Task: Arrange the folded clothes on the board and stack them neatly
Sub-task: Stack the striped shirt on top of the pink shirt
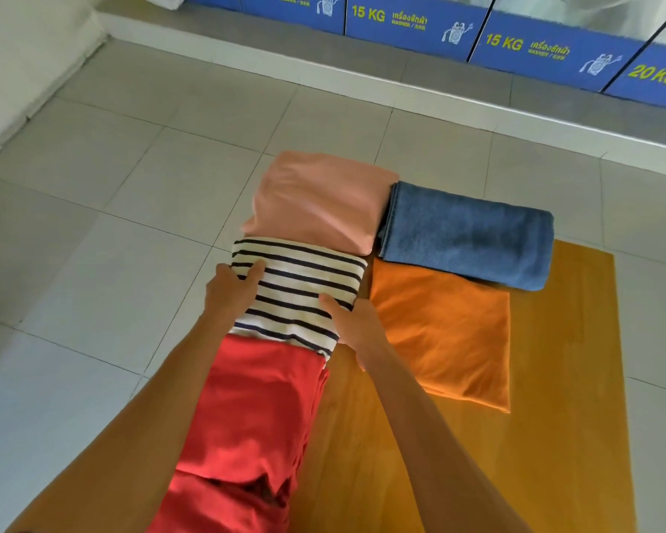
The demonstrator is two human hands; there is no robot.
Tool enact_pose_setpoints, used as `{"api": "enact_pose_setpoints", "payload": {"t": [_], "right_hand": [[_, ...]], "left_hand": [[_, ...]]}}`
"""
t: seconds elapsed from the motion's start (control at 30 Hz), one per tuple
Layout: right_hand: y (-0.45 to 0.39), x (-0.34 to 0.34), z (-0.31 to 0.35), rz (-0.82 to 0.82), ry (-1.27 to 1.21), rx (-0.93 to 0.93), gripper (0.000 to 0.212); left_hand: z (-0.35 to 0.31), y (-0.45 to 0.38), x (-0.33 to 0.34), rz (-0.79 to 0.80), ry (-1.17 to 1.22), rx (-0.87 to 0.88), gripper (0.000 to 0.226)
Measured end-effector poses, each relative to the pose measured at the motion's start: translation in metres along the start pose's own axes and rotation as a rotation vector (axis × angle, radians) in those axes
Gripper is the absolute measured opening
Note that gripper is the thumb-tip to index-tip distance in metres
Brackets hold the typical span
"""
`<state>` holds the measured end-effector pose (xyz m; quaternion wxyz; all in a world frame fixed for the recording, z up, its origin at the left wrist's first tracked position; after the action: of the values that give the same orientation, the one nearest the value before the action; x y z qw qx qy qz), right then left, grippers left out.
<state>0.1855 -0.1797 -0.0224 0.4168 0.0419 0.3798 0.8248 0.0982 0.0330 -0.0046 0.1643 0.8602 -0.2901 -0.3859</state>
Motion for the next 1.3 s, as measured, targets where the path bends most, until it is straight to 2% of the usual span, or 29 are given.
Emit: {"api": "enact_pose_setpoints", "payload": {"t": [0.1, 0.23, 0.33, 0.43, 0.57, 0.67, 0.73, 0.9, 1.0, 1.13, 1.3], "right_hand": [[0.006, 0.0, 0.009, 0.002, -0.085, -0.046, 0.01], [0.025, -0.011, 0.042, 0.031, -0.098, -0.216, 0.019], [0.031, -0.026, 0.071, 0.053, -0.109, -0.254, 0.024], [0.026, -0.046, 0.105, 0.04, -0.128, -0.283, 0.025], [0.005, -0.08, 0.164, -0.091, -0.116, -0.369, 0.033], [-0.034, -0.098, 0.195, -0.237, -0.066, -0.363, 0.052], [-0.065, -0.102, 0.2, -0.313, -0.036, -0.329, 0.054], [-0.111, -0.085, 0.15, -0.439, 0.291, -0.208, 0.048], [-0.121, -0.076, 0.138, -0.507, 0.423, -0.252, 0.058], [-0.123, -0.078, 0.145, -0.484, 0.456, -0.289, 0.077], [-0.12, -0.074, 0.145, -0.416, 0.531, -0.283, 0.056]], "left_hand": [[-0.005, -0.007, -0.004, 0.065, 0.022, 0.038, 0.07], [-0.025, -0.003, -0.024, 0.128, 0.075, 0.172, 0.055], [-0.06, 0.005, -0.041, 0.207, 0.133, 0.248, 0.046], [-0.109, 0.004, -0.056, 0.214, 0.172, 0.342, 0.05], [-0.176, -0.018, -0.067, 0.17, 0.211, 0.428, 0.06], [-0.216, -0.049, -0.057, 0.127, 0.201, 0.492, 0.065], [-0.228, -0.077, -0.035, 0.111, 0.148, 0.5, 0.068], [-0.179, -0.134, 0.045, 0.142, -0.201, 0.339, 0.061], [-0.158, -0.146, 0.062, 0.067, -0.213, 0.351, 0.058], [-0.164, -0.153, 0.059, 0.153, -0.191, 0.324, 0.057], [-0.16, -0.153, 0.056, 0.143, -0.117, 0.31, 0.053]]}}
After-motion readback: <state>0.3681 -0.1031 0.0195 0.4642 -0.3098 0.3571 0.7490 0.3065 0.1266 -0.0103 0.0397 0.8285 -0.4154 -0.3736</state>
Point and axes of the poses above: each hand's wrist, its own y-axis away from the middle knuckle, its own x-axis out of the palm, z = x × y, the point moved 5 cm from there along -y, towards the middle knuckle, and after that the axes turned 10 degrees about y, right-handed, at the moved point
